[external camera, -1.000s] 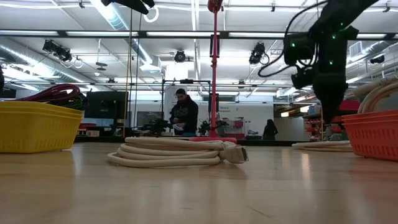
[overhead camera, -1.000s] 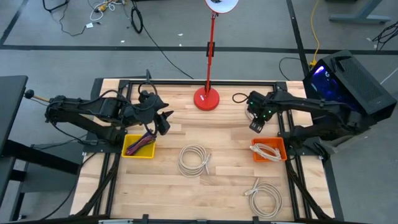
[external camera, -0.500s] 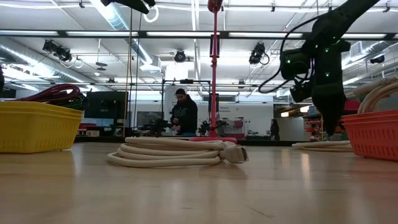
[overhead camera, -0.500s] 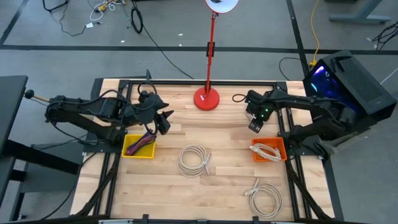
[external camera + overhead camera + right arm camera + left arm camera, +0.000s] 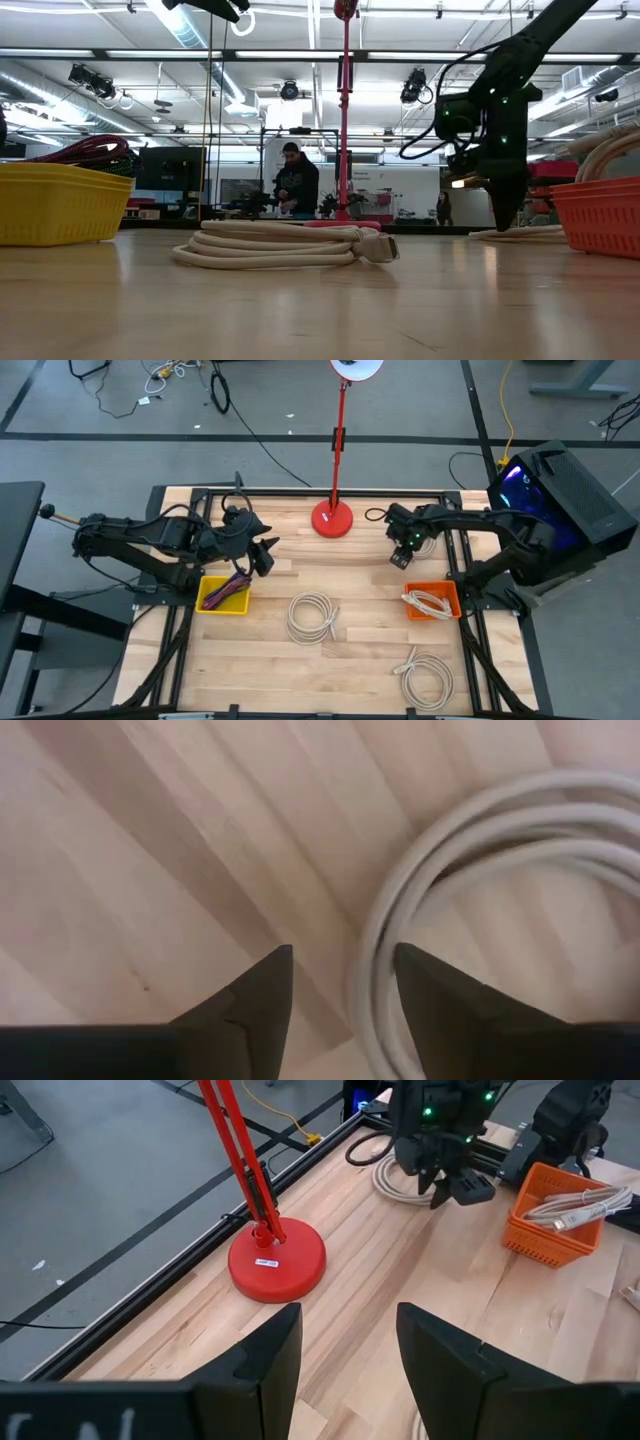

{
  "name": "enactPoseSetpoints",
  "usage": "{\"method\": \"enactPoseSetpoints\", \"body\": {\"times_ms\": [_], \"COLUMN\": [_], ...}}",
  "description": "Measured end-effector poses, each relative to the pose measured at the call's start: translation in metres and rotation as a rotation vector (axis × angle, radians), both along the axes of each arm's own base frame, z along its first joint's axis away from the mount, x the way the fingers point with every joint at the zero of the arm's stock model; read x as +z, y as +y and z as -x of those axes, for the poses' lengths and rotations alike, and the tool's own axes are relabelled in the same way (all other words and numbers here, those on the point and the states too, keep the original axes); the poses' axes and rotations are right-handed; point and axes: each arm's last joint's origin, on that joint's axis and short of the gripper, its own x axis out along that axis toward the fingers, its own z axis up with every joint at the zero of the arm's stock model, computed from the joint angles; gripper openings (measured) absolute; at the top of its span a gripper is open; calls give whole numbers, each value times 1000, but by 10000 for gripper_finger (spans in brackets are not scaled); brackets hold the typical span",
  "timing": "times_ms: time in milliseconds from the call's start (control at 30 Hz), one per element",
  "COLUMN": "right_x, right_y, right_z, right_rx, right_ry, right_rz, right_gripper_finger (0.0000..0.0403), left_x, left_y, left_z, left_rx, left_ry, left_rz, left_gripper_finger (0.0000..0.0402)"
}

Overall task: Pick & Place USB Port
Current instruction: Put the brown HDMI cable into the orange bin

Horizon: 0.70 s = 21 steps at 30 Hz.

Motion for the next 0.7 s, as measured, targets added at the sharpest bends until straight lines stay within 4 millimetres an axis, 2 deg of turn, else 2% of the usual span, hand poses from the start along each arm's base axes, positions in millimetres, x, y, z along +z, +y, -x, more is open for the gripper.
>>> {"method": "enactPoseSetpoints", "body": {"times_ms": [333,400,500,533,700], "right_x": [-19,-20,-20,-20,-16], "right_y": [-4,-4,-2,-2,4], "right_z": [-6,-5,-3,-3,5], "right_rx": [19,31,41,59,58], "right_ry": [51,66,89,95,172], "right_rz": [-37,-33,-43,-52,-110], "right_gripper_finger": [175,147,48,30,24], "left_x": [0,0,0,0,0], "left_y": [0,0,0,0,0], "left_z": [0,0,0,0,0], "left_rx": [2,4,5,5,9], "left_ry": [1,2,3,3,4], "left_rz": [-2,-4,-6,-6,-9], "left_gripper_finger": [172,172,172,172,172]}}
